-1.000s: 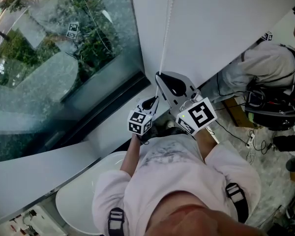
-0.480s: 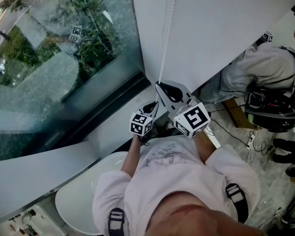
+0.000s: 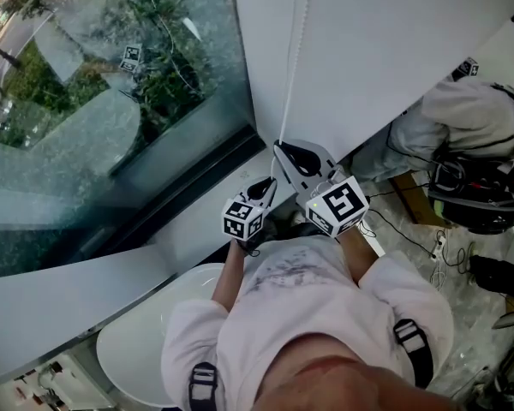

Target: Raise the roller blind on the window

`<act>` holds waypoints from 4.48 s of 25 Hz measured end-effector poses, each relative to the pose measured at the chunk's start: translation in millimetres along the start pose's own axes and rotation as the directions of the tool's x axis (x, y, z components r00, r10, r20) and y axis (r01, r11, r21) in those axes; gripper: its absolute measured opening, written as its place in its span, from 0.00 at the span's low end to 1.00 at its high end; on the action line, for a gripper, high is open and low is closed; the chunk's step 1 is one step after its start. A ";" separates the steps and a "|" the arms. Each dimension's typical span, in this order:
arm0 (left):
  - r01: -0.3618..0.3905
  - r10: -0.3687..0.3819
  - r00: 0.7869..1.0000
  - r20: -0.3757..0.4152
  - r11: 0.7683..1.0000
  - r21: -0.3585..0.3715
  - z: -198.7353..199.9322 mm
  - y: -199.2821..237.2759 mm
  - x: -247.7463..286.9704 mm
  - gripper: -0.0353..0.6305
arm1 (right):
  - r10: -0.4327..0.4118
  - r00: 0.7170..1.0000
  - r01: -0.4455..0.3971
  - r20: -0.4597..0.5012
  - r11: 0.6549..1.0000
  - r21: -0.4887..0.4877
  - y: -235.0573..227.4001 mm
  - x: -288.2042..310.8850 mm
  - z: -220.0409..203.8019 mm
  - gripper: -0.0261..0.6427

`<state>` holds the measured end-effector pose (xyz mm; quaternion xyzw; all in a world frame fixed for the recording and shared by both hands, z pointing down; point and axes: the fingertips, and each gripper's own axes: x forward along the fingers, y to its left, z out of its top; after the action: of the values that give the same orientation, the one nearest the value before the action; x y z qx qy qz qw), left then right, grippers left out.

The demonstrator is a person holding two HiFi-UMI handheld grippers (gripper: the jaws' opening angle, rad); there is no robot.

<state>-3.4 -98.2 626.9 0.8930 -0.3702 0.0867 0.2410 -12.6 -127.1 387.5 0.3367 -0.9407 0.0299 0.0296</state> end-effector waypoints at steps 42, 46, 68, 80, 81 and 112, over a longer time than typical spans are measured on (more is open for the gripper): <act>-0.022 -0.164 0.886 0.433 0.919 0.393 334.1 -109.1 -86.2 0.08 | 0.016 1.000 -0.016 -0.001 1.000 -0.014 -4.0 5.6 -7.7 0.13; -0.030 -0.144 0.898 0.416 0.923 0.384 322.8 -104.3 -84.0 0.08 | 0.014 0.999 -0.015 -0.032 1.000 -0.020 -0.7 6.8 -18.6 0.13; -0.002 -0.079 0.937 0.341 0.973 0.231 243.2 -59.0 -60.1 0.08 | 0.014 0.973 -0.007 -0.232 1.000 0.030 -0.2 19.6 -110.0 0.13; -0.030 -0.061 0.929 0.365 0.971 0.239 237.5 -56.1 -66.4 0.08 | -0.005 0.974 -0.016 -0.227 0.996 -0.092 2.3 18.7 -108.7 0.13; -0.034 -0.056 0.932 0.358 0.970 0.240 235.2 -55.2 -65.6 0.08 | -0.015 0.975 -0.010 -0.222 0.994 -0.109 1.8 17.9 -108.2 0.13; -0.177 0.090 0.888 0.451 0.972 0.154 184.9 -33.1 -122.2 0.06 | -0.061 0.998 0.057 -0.032 0.993 -0.108 10.4 -31.3 -21.3 0.13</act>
<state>-71.4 -93.8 413.5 0.8805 -0.4658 -0.0658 0.0575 5.7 -97.6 406.0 0.3617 -0.9299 -0.0153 0.0651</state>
